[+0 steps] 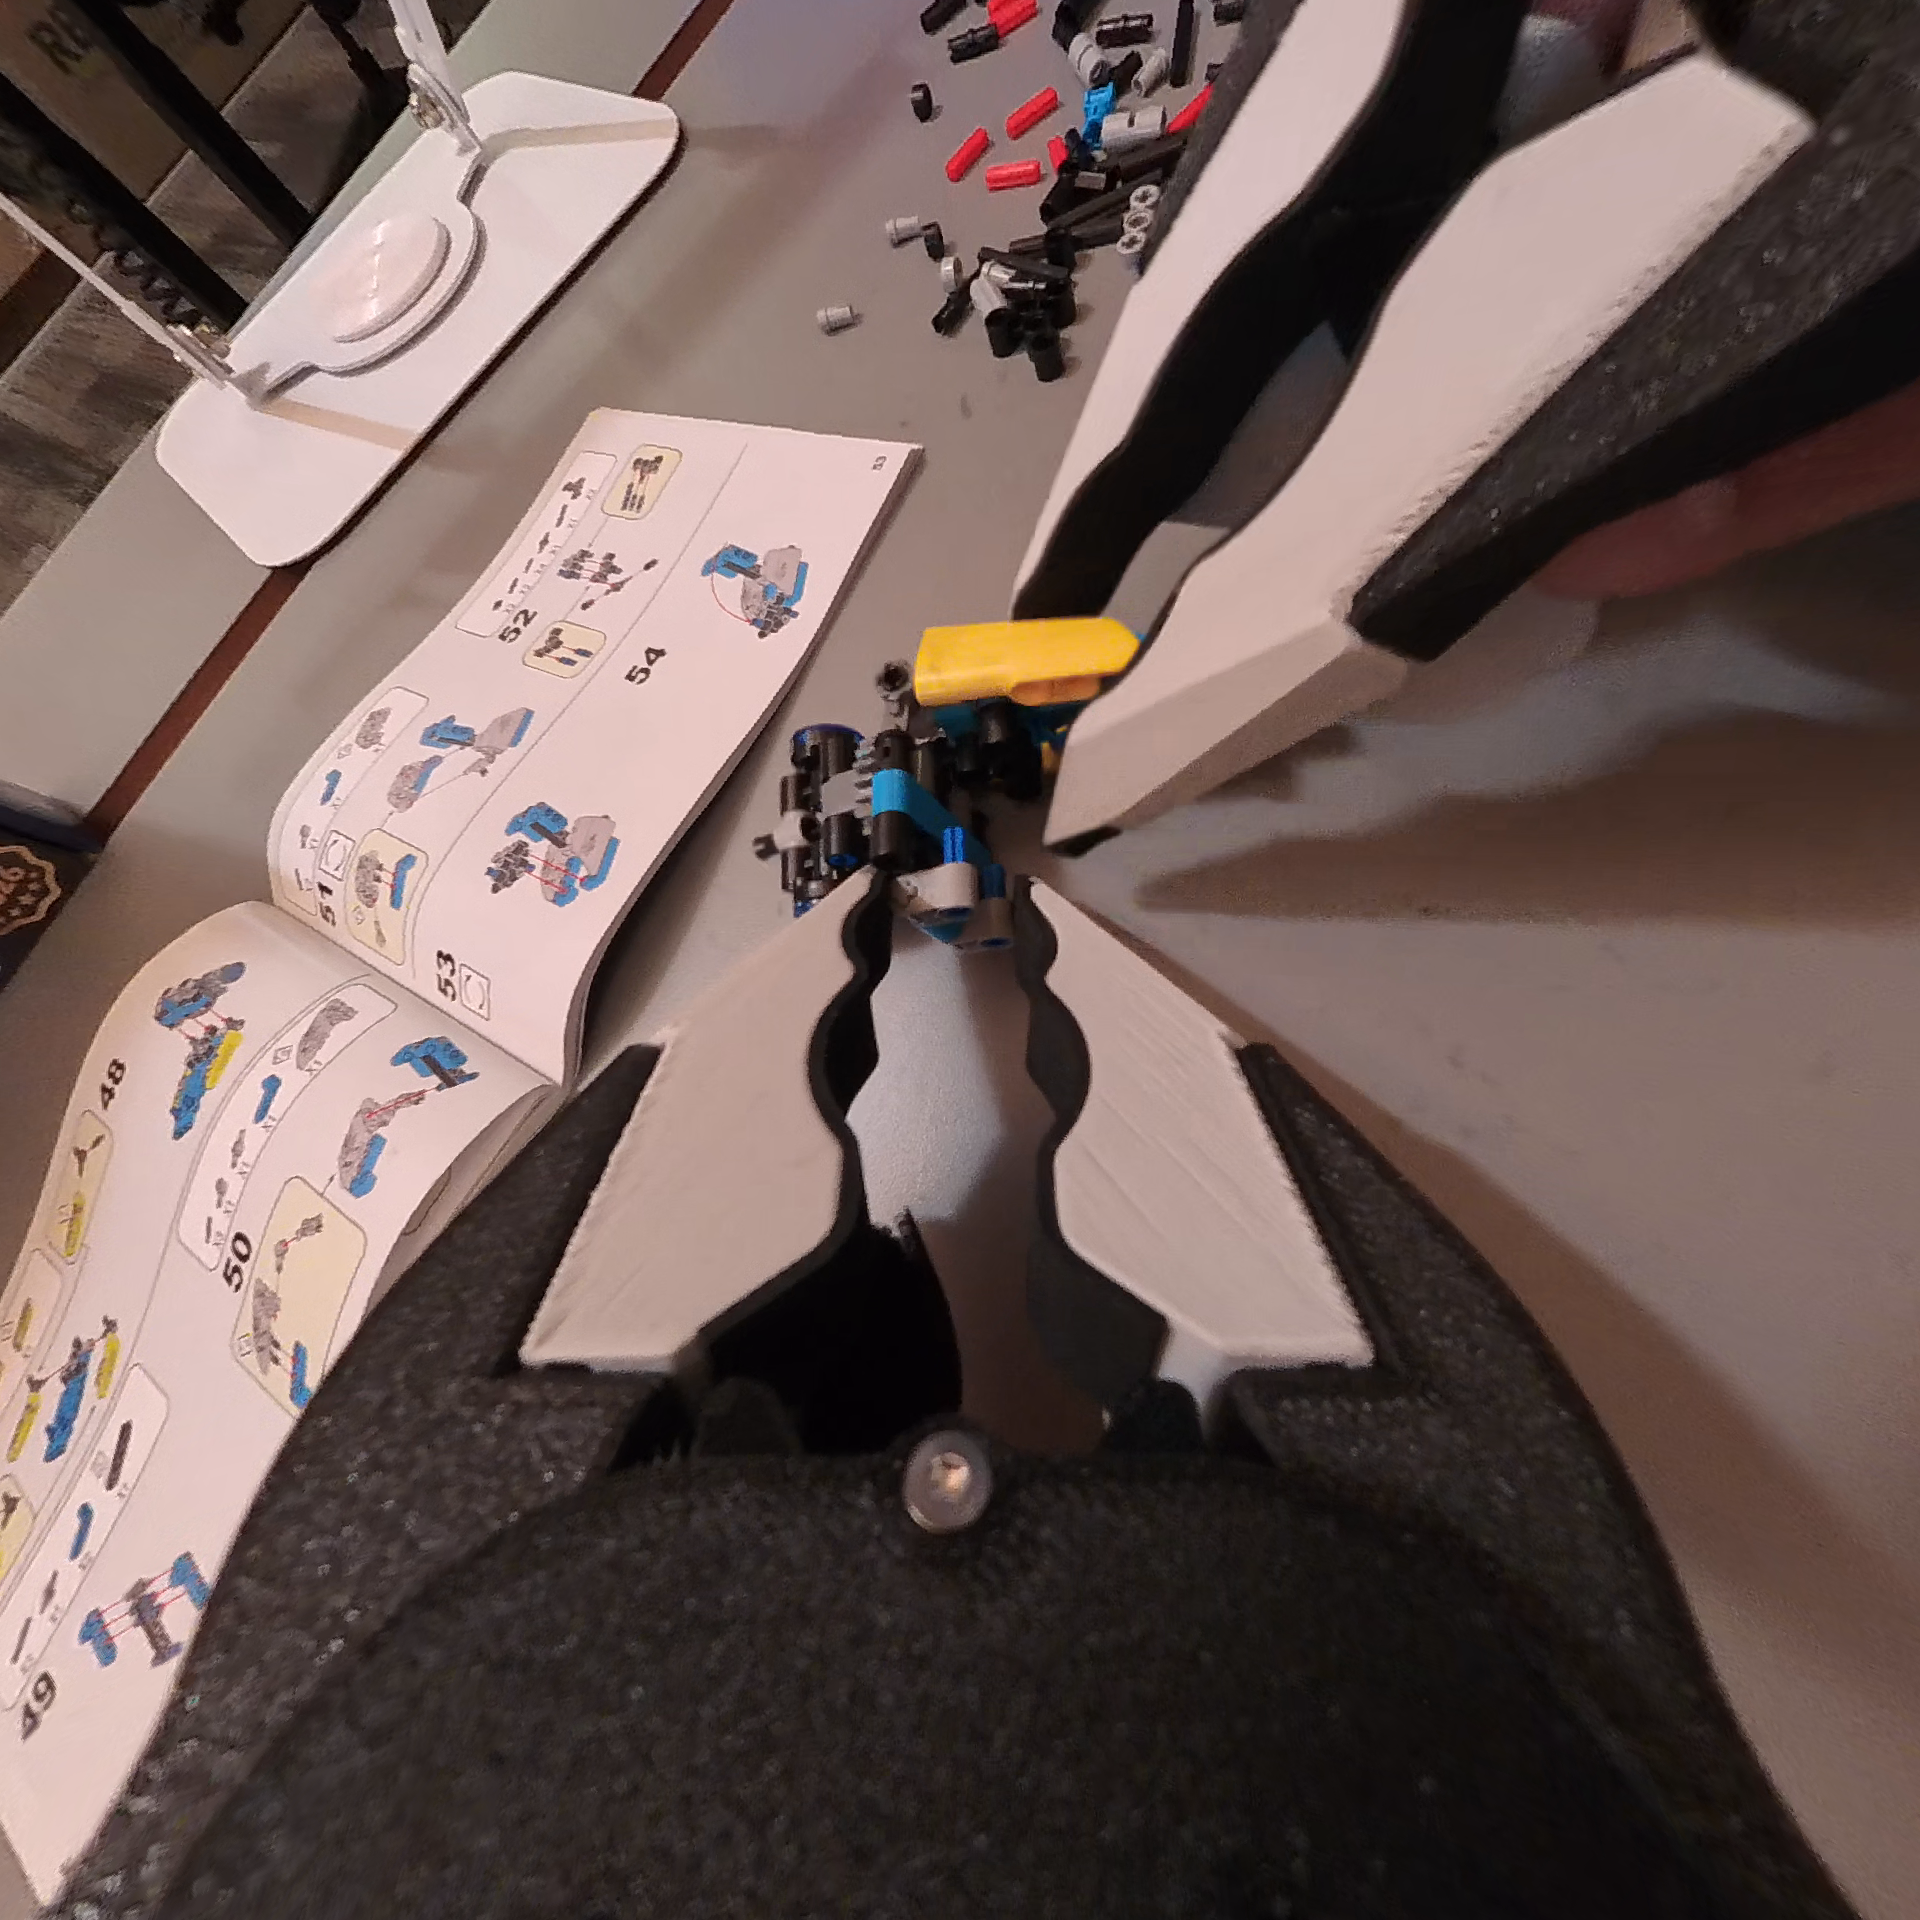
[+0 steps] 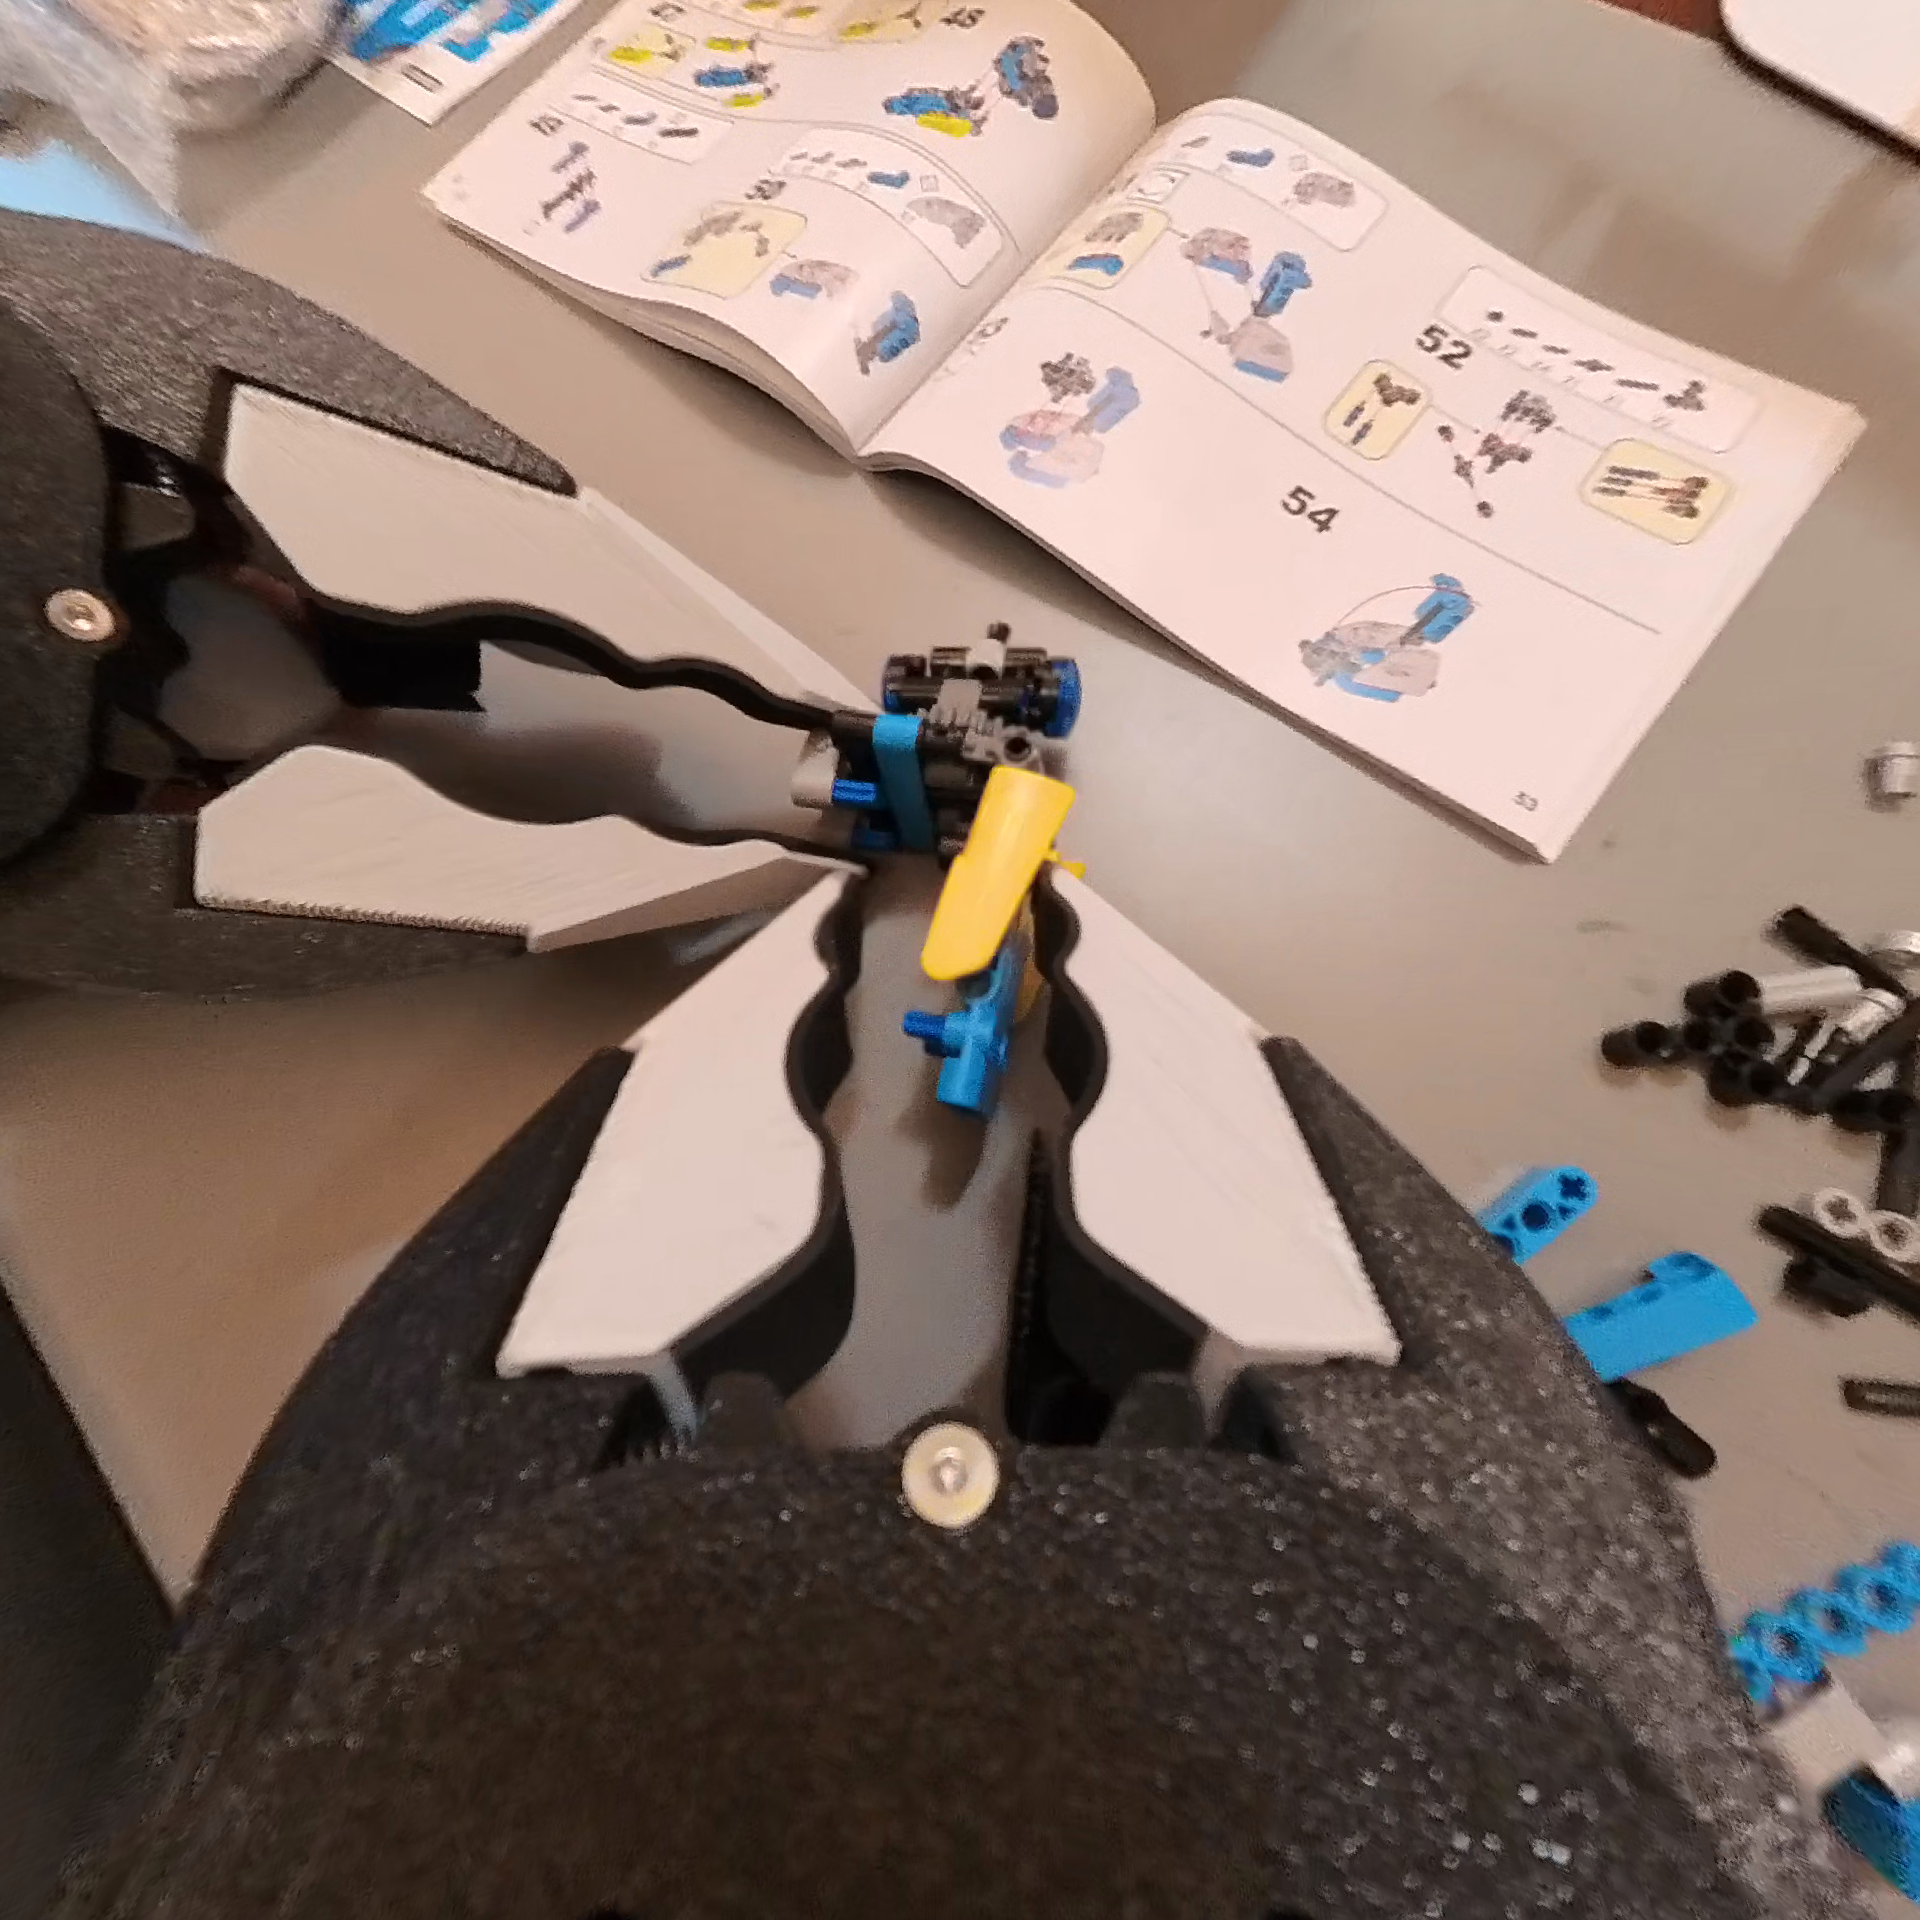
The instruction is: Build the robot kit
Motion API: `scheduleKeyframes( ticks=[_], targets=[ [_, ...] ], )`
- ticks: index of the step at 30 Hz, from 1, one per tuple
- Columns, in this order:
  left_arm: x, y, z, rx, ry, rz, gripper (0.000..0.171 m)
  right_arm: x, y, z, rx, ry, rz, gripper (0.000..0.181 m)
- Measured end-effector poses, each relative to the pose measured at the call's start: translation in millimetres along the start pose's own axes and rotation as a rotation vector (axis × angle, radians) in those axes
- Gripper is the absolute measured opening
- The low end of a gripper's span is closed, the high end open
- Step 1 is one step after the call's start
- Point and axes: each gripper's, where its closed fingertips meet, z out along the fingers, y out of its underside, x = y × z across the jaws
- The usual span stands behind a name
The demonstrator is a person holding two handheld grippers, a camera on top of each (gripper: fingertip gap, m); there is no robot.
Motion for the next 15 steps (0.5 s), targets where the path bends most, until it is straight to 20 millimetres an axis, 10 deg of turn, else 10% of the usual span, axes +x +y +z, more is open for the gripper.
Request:
scheduleKeyframes(
  ticks=[15],
  targets=[
    [-0.6, 0.6, 1.4, 0.001, 0.119, -0.131, 0.021, 7.1, -2.9, 8.4, 0.012, -0.022, 0.064, 0.019]
  ],
)
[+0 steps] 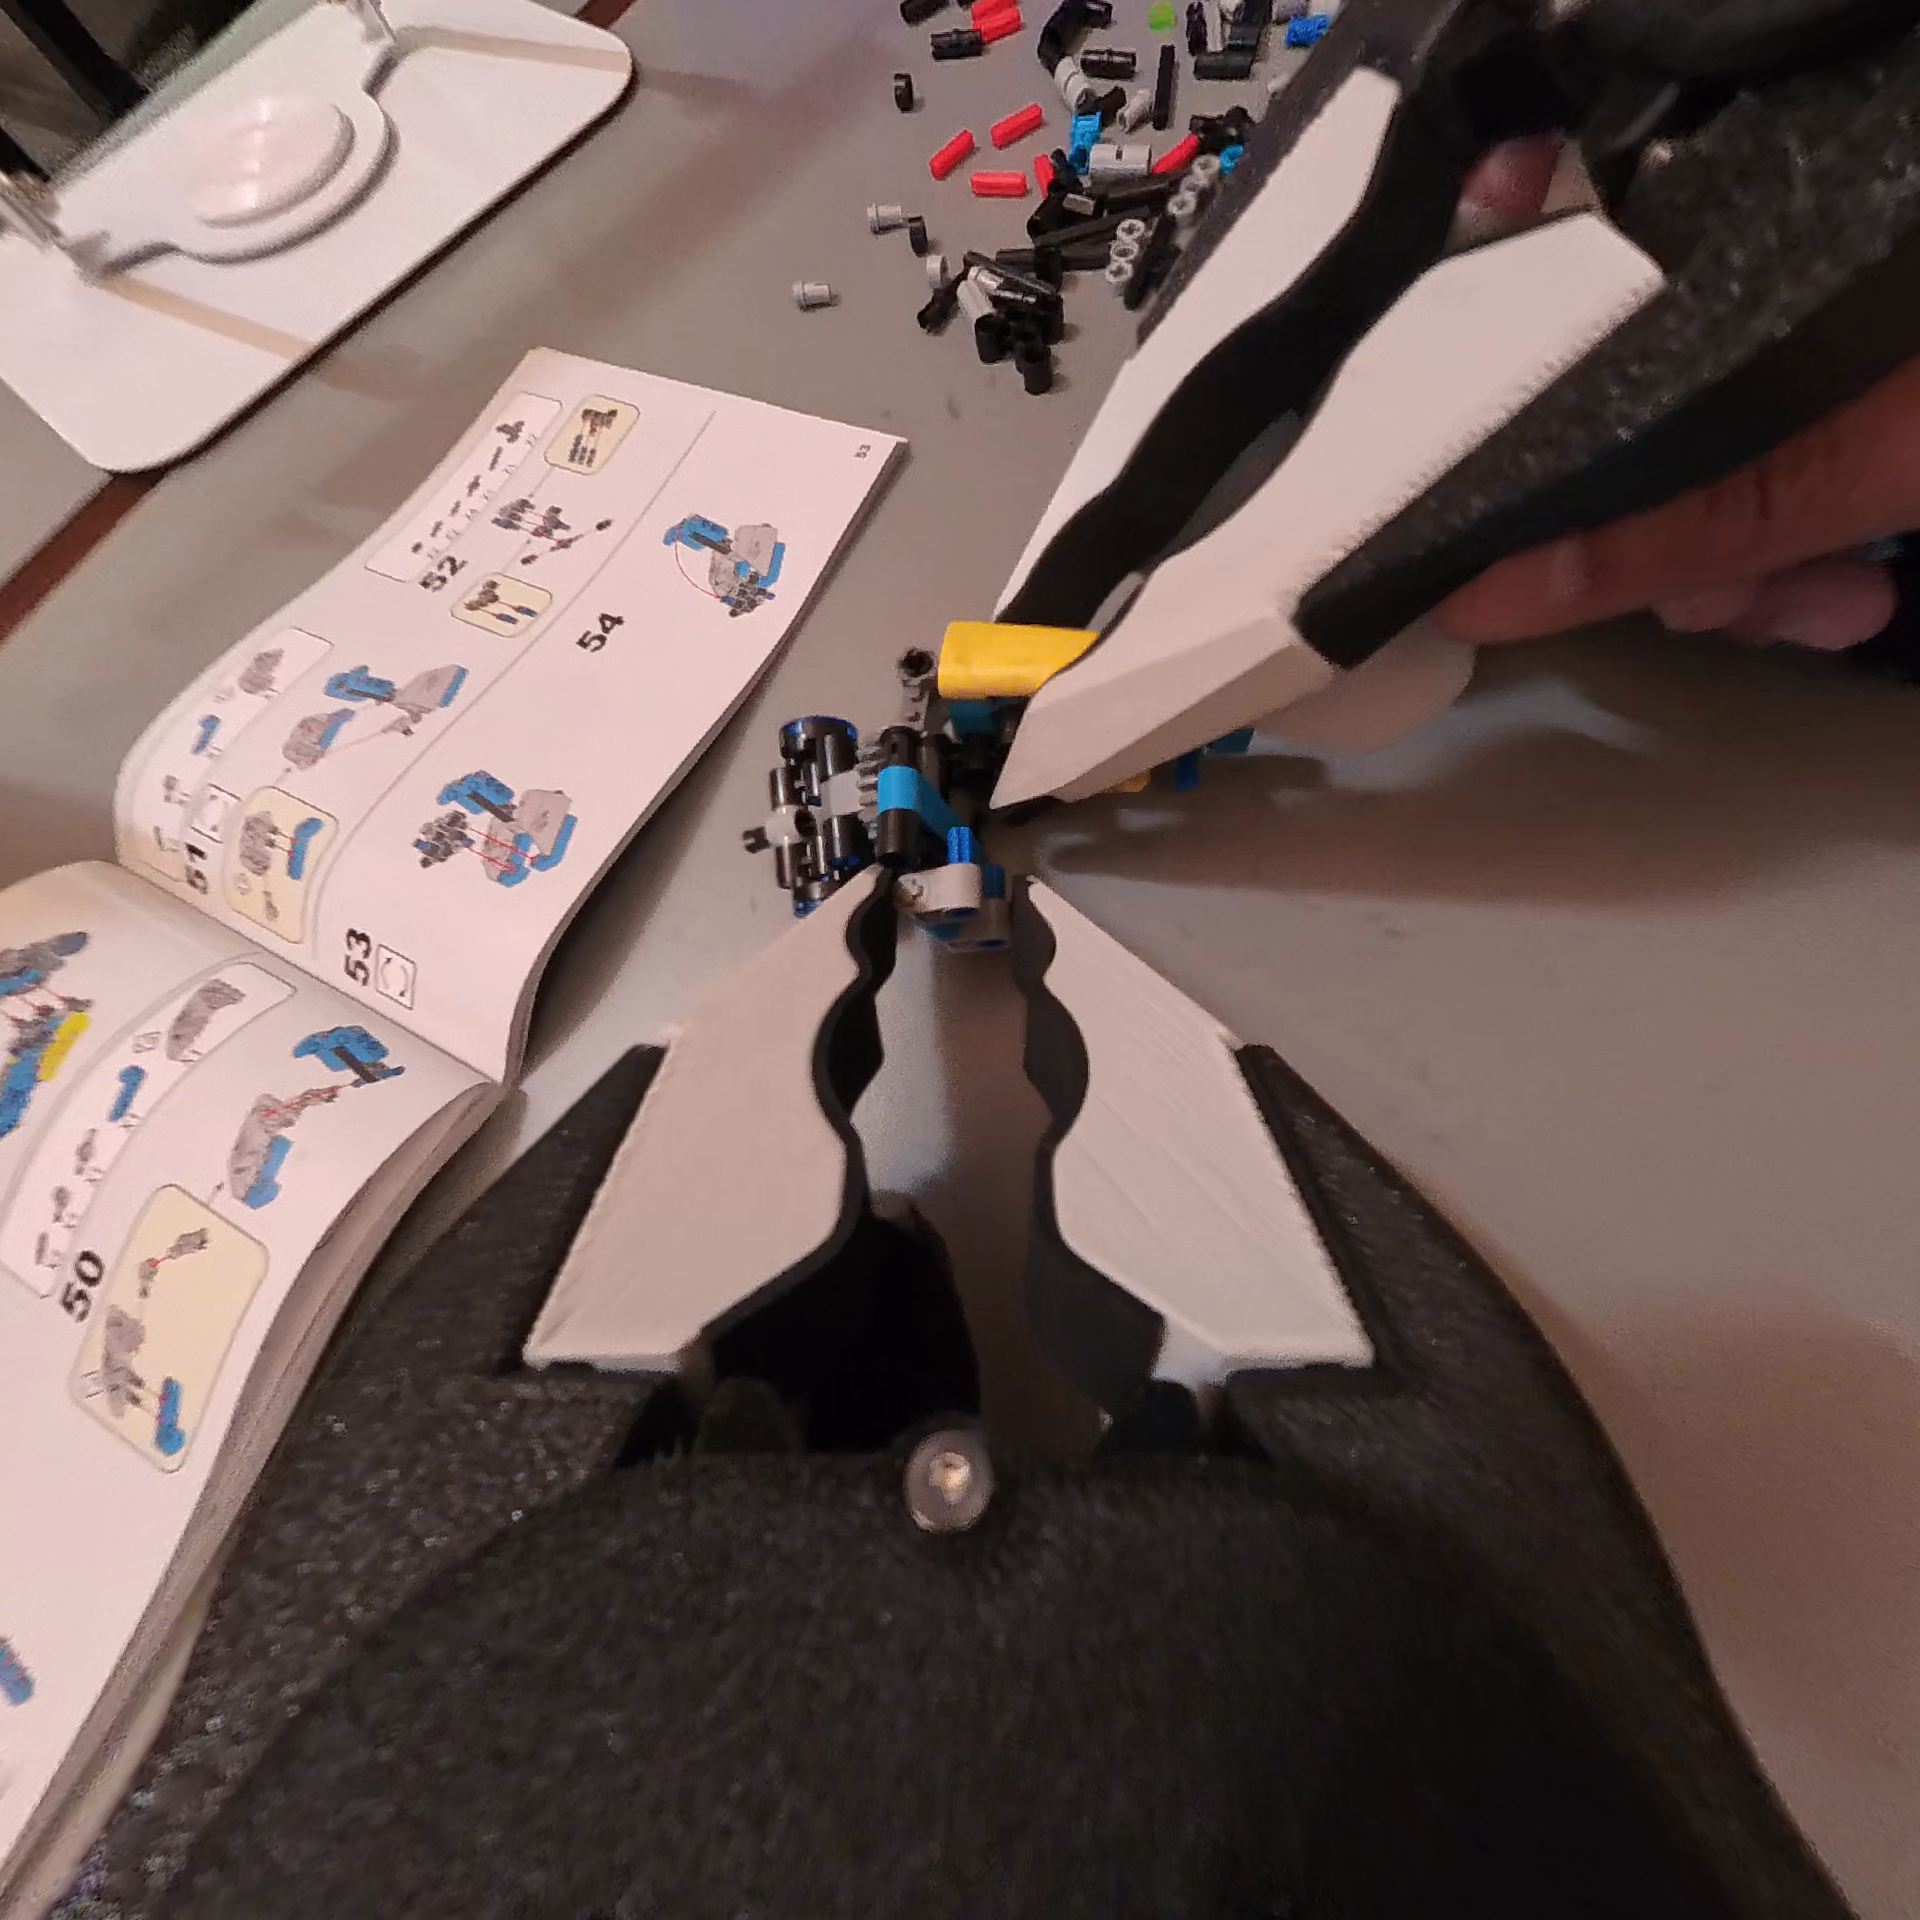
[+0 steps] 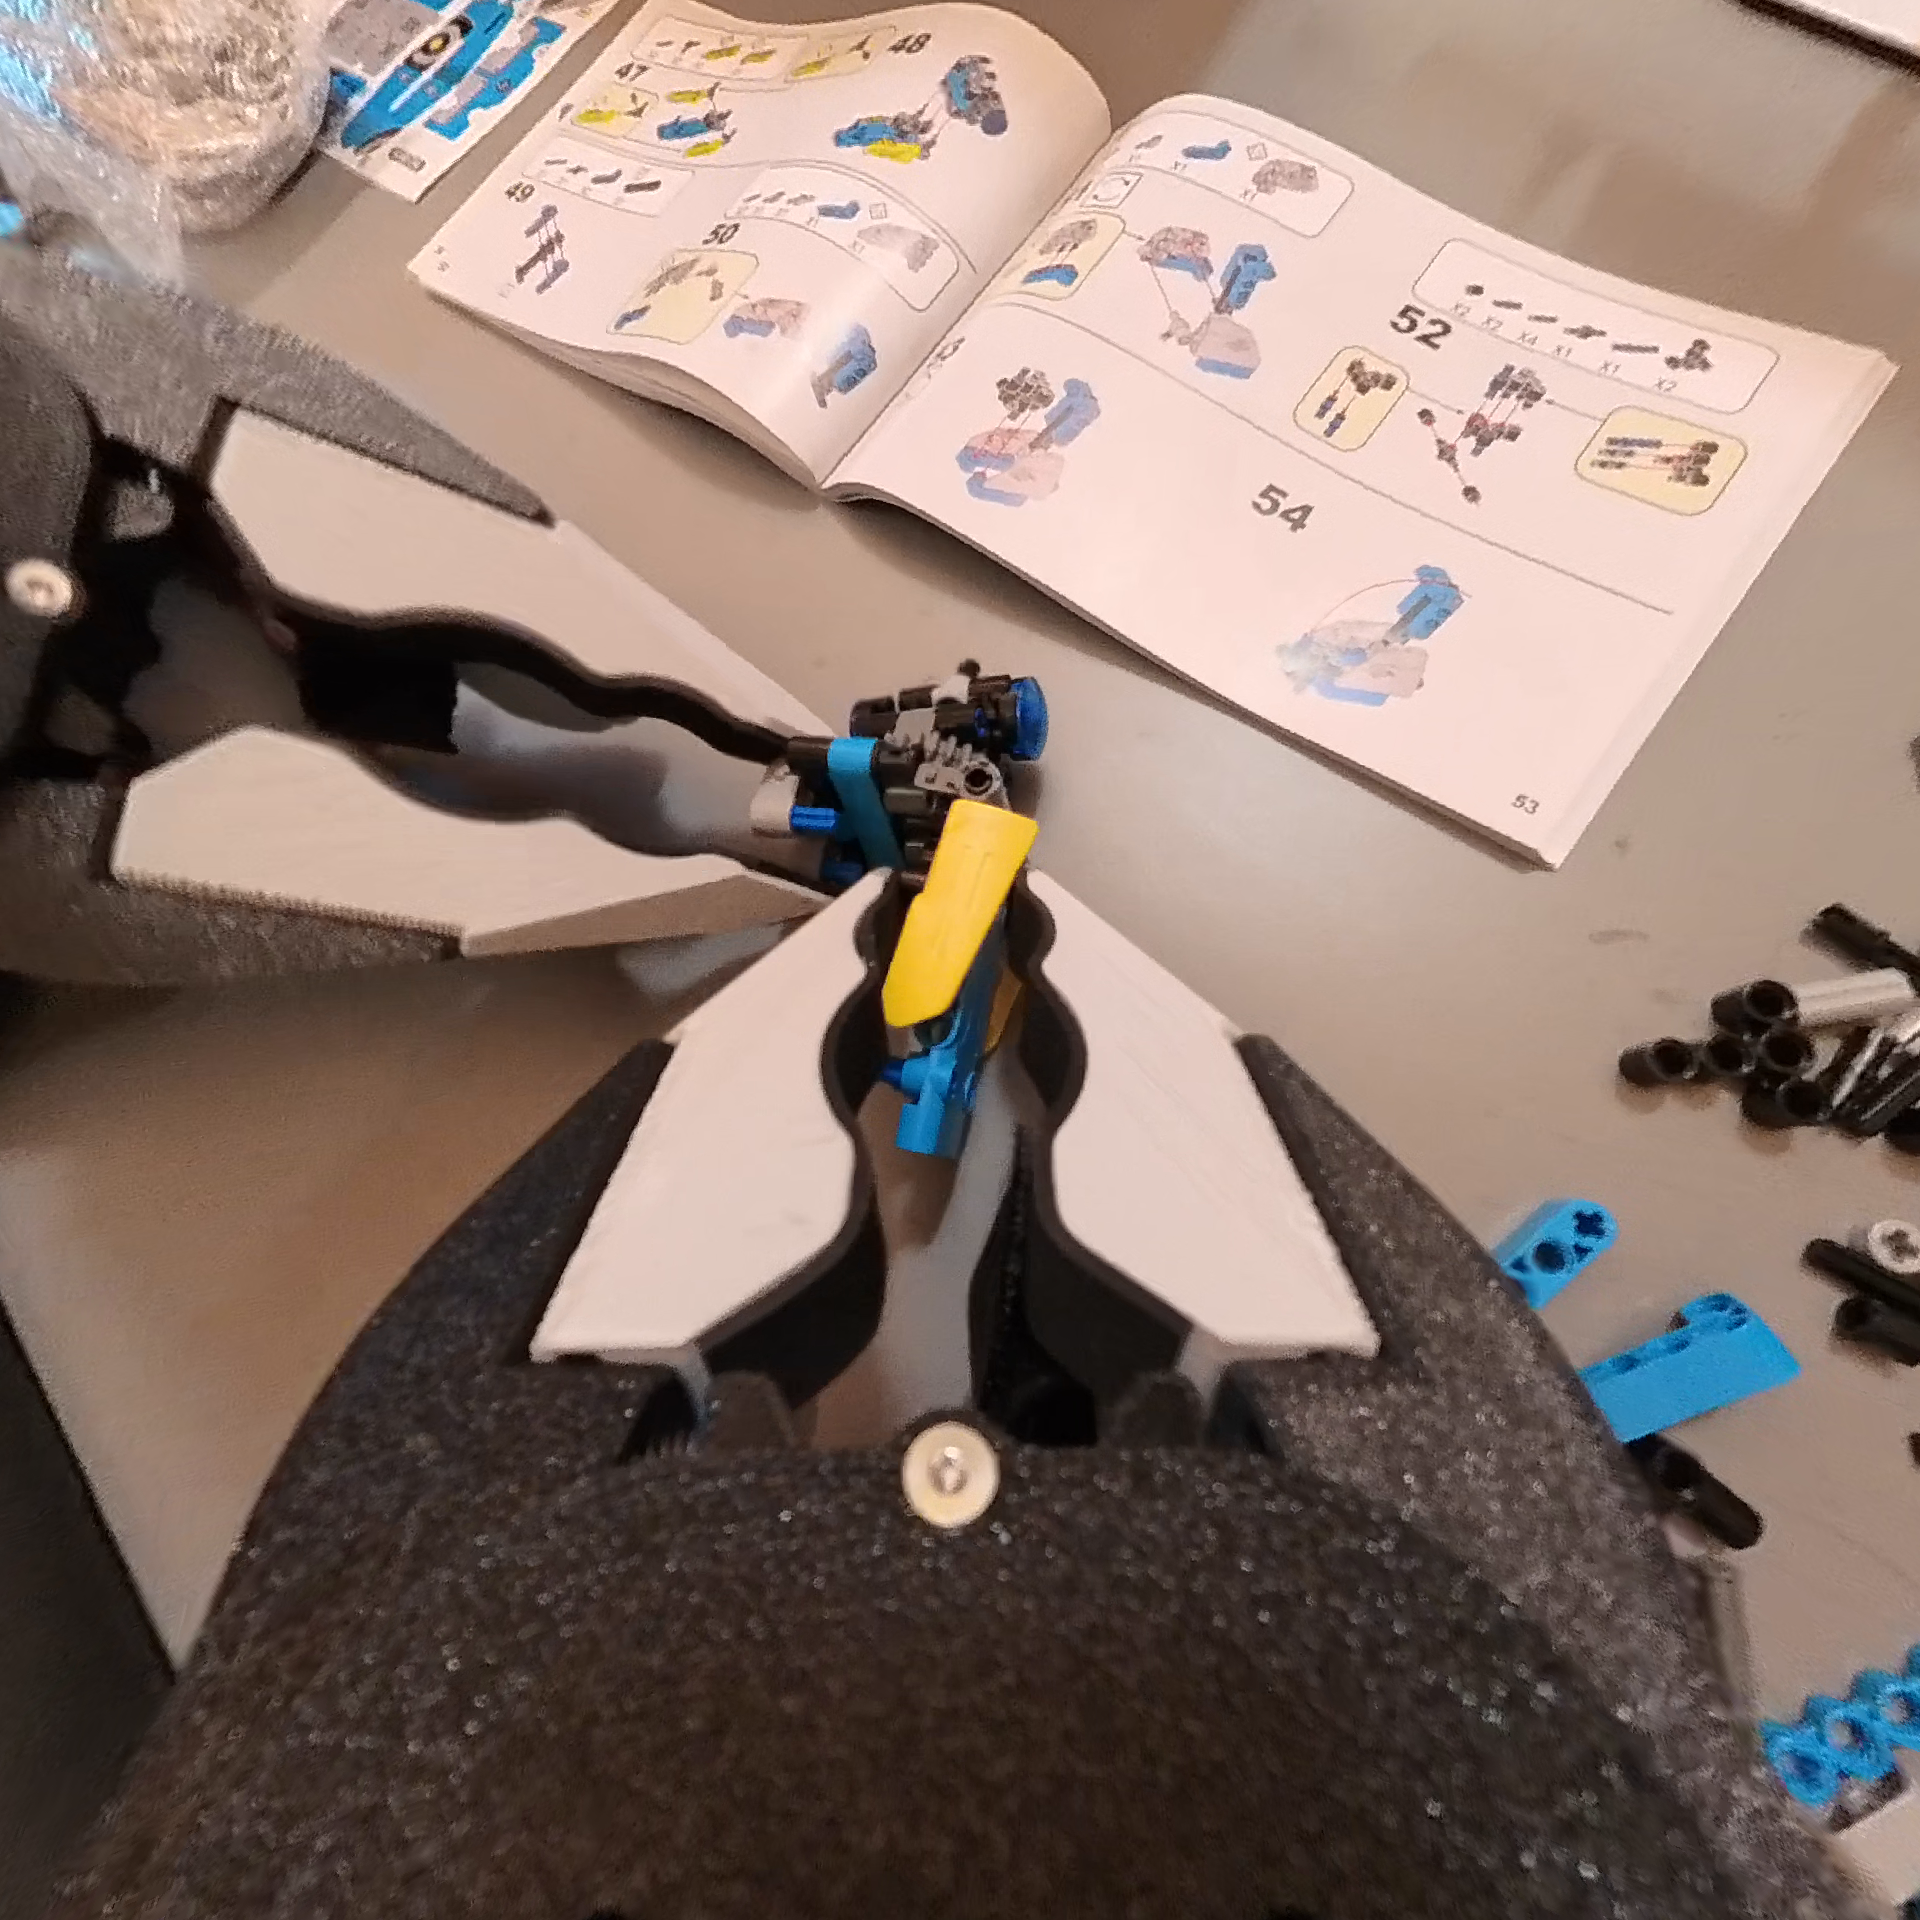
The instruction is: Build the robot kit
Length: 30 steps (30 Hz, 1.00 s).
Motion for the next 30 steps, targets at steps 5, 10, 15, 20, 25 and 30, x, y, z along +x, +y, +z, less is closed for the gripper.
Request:
scheduleKeyframes(
  ticks=[5, 10, 15, 20, 25, 30],
  targets=[
    [0.1, 0.3, 0.2, 0.000, -0.028, 0.080, 0.021, 0.2, 0.0, -0.1, -0.050, -0.052, -0.031, 0.019],
    [-1.3, 0.4, 0.6, -0.003, -0.055, 0.121, 0.020, -0.4, 0.4, -0.5, -0.099, -0.055, -0.096, 0.019],
    [-2.4, 0.7, 1.3, -0.011, -0.079, 0.128, 0.020, -3.4, 0.0, 0.4, -0.104, -0.029, -0.130, 0.019],
    [-2.7, 2.8, 3.3, -0.026, -0.055, 0.068, 0.018, -4.8, -1.6, 1.9, -0.078, -0.056, -0.100, 0.019],
    [-4.0, 3.2, 3.3, -0.026, -0.036, 0.019, 0.017, -4.1, -5.5, 4.1, -0.030, -0.079, -0.069, 0.021],
    [-4.1, -1.4, 0.1, 0.006, -0.024, -0.011, 0.015, -0.4, -17.2, -13.9, 0.046, -0.114, -0.086, 0.039]
  ],
)
